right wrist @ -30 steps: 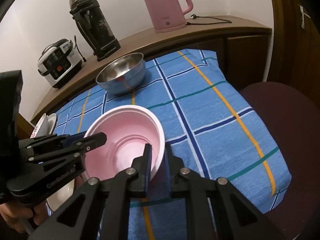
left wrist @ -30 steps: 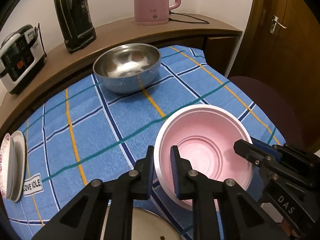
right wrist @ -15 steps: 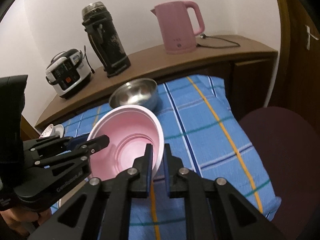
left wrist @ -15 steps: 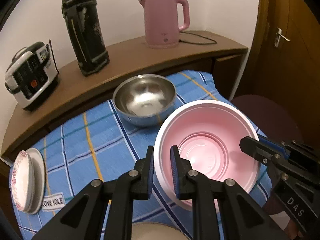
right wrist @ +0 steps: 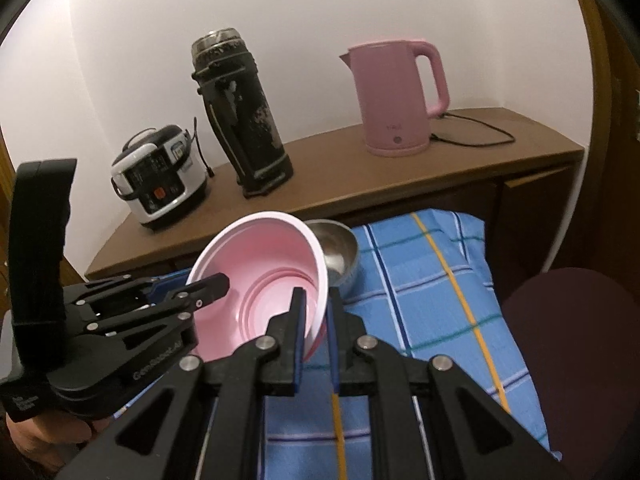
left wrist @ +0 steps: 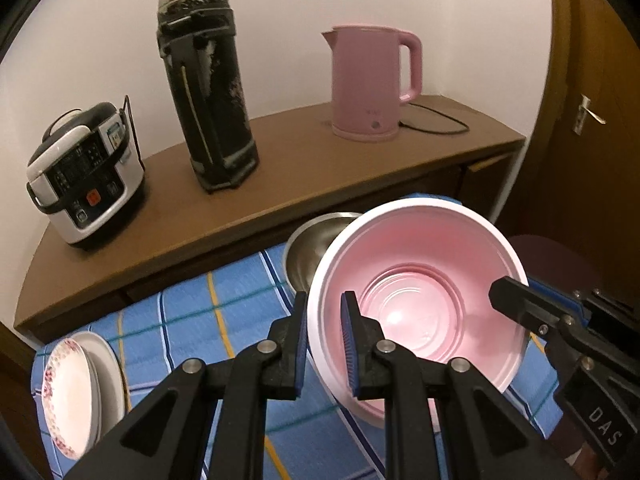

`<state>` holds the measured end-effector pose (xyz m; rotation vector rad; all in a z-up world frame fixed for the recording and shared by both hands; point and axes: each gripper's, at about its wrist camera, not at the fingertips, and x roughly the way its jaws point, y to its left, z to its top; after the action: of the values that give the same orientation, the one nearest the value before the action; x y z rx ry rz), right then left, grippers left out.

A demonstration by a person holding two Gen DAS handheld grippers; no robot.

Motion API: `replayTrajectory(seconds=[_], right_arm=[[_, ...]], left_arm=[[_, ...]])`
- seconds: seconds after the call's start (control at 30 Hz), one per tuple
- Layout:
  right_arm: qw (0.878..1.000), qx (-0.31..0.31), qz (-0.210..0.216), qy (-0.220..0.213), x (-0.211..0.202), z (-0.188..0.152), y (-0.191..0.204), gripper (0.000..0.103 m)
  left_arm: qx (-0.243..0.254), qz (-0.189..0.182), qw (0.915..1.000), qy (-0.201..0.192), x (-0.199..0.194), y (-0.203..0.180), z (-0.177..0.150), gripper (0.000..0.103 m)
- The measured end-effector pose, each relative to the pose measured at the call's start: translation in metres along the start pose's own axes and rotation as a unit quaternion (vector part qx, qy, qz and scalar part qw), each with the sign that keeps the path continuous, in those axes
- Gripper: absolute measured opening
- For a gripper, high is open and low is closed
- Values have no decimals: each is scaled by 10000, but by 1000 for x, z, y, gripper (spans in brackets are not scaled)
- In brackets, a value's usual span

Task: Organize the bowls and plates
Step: 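Lift the pink bowl with both tools over the steel bowl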

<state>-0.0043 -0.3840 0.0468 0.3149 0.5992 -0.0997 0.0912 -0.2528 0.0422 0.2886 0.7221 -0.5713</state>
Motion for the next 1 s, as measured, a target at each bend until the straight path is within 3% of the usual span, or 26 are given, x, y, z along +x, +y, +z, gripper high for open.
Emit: replayTrajectory(seconds=[0.43,1.0], right_arm=[[9999,161,34,-20,53,44,-3,10],[9980,394,-119,476,113,43,-29,9]], left_arm=[[-111,111,9999,49,54,22,45,18],[-73,264,9983,511,119,17,37,18]])
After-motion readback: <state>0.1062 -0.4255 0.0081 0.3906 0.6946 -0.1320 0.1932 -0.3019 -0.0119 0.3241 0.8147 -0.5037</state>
